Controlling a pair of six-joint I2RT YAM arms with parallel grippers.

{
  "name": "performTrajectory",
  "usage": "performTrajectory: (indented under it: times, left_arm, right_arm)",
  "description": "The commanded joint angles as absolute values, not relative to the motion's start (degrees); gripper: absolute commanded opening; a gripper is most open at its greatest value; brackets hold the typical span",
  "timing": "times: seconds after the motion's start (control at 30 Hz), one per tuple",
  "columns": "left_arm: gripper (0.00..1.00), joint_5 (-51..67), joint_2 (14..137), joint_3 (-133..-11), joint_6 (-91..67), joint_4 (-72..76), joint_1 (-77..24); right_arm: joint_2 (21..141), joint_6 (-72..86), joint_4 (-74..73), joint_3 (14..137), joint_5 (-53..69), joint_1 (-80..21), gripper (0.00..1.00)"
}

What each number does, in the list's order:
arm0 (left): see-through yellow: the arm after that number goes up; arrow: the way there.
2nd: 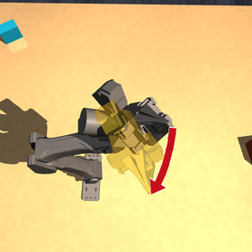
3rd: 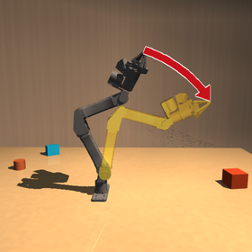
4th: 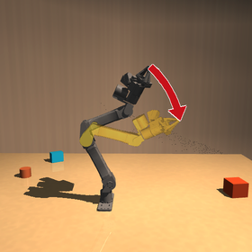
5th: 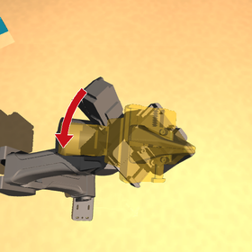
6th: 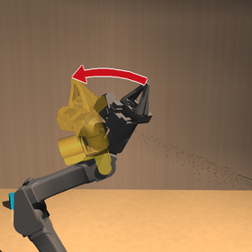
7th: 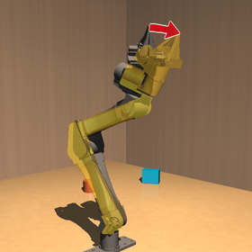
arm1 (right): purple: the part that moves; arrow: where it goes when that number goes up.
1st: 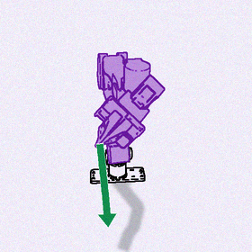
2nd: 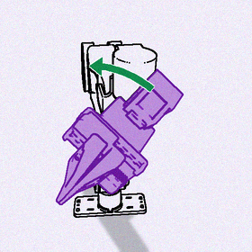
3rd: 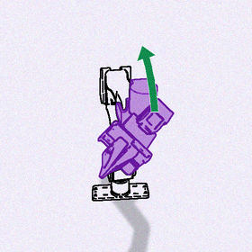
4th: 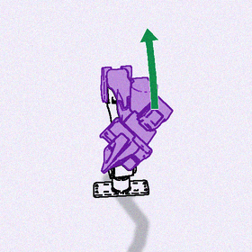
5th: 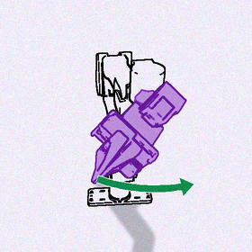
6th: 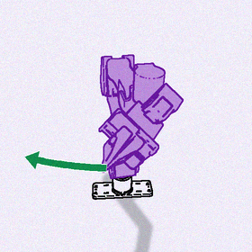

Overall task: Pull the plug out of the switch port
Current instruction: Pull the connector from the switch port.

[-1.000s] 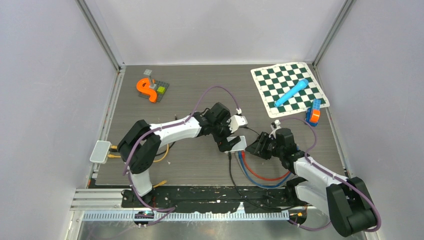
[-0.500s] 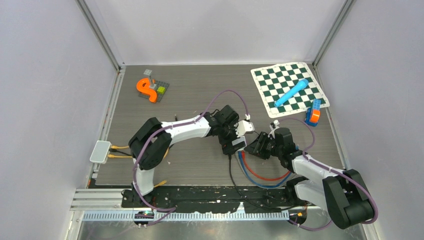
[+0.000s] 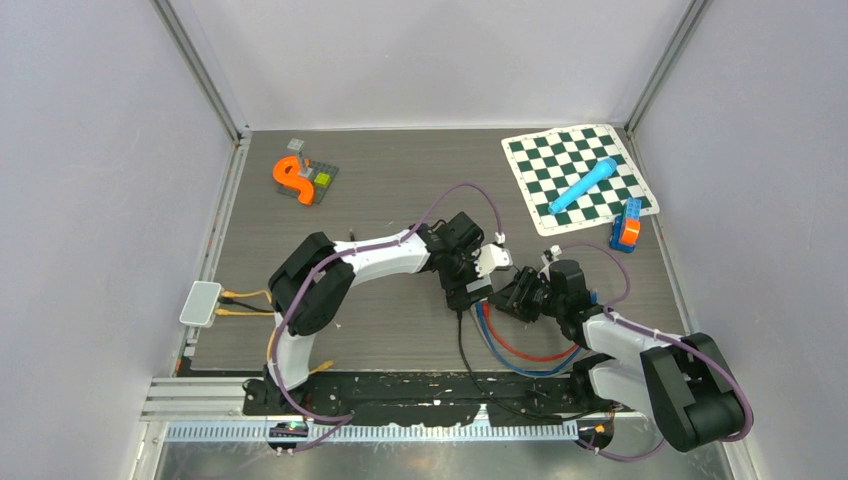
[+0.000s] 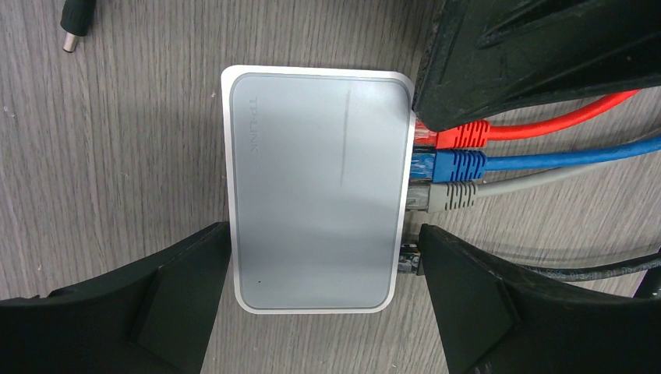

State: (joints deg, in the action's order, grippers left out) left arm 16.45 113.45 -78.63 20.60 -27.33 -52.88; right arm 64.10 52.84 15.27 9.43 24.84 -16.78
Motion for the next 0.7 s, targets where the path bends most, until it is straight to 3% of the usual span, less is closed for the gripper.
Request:
performTrajectory:
  times: [0.0,0.13,0.4,0.67]
  left_arm:
    - [0.93,15.6,114.2,-80.4,21.1,-27.5,-53.1]
    - [0.89,15.6,114.7,-80.9,20.7,-27.5,-53.1]
    - [0.70,16.0,115.3,-81.0,20.9,-28.0,-53.1]
    - [0.68,16.5,115.4,-80.9,20.9,-27.8,-53.1]
  right_arm:
    - [65.6,53.7,19.3,8.9,26.1,-16.9,0.43]
    - [66.5,53.7,20.2,9.0,26.6,-16.9,0.43]
    - [68.0,53.6,23.5,8.1,28.1,-16.9,0.39]
    - [71.9,51.6,27.5,8.2,31.6,-16.8,0.39]
